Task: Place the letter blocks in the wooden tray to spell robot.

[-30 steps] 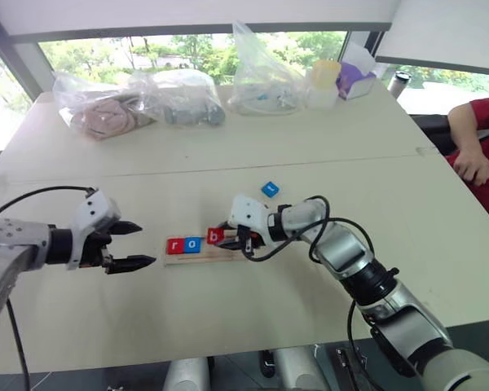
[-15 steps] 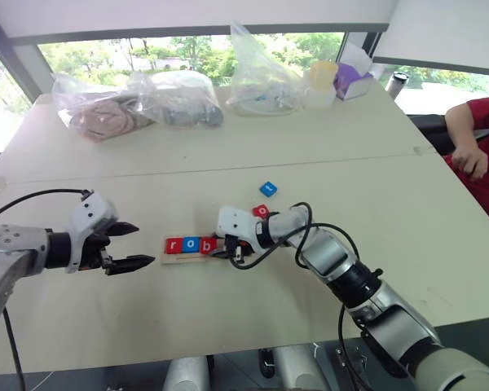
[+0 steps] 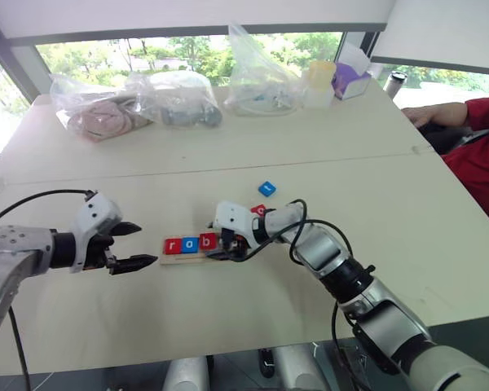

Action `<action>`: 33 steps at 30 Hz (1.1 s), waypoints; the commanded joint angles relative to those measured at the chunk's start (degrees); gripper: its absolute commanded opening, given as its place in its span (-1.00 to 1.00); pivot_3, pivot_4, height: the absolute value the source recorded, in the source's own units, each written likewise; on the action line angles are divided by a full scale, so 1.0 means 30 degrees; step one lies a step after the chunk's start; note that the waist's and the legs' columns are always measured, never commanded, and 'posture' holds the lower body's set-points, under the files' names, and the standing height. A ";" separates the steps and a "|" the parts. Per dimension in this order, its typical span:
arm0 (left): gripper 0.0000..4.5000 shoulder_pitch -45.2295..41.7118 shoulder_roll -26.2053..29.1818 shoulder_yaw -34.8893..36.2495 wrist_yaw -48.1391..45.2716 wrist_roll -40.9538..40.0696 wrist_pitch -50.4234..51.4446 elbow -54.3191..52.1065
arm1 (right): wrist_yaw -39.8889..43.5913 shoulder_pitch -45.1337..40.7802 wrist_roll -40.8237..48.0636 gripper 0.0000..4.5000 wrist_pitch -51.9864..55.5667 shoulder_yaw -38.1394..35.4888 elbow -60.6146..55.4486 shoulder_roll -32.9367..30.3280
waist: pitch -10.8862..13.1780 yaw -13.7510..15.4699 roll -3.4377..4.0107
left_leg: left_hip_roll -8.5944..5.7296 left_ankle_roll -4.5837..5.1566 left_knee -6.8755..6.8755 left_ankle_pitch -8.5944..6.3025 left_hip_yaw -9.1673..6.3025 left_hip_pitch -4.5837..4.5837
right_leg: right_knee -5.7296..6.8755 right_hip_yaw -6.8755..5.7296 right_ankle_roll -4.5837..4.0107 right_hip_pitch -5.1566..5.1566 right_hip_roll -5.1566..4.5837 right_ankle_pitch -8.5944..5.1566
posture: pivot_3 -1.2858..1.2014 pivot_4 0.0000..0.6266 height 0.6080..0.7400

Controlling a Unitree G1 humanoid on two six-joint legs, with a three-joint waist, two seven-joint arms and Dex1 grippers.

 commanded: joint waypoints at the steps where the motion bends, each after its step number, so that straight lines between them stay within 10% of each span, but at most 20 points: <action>1: 1.00 -0.0293 0.0045 0.0052 0.0070 0.0225 -0.0378 -0.0102 | -0.0040 -0.0536 0.0682 0.97 0.0237 -0.0941 -0.0275 0.0343 | 0.0000 0.0004 0.0000 | 0.0000 0.0000 0.0000 0.0000 0.0001 0.0000 | 0.0000 0.0001 -0.0005 0.0000 -0.0001 0.0003 | 0.03 -0.52 1.00; 33: 1.00 -0.0894 -0.0334 -0.0448 0.0145 0.0385 -0.0404 0.0123 | -0.2527 -0.1753 -0.1075 0.97 -0.3850 -0.2214 0.4591 0.1623 | 0.0000 -0.0017 0.0000 | -0.0001 0.0000 -0.0005 0.0000 -0.0003 -0.0011 | -0.0001 0.0006 -0.0024 -0.0003 -0.0001 0.0025 | 0.03 -0.52 1.00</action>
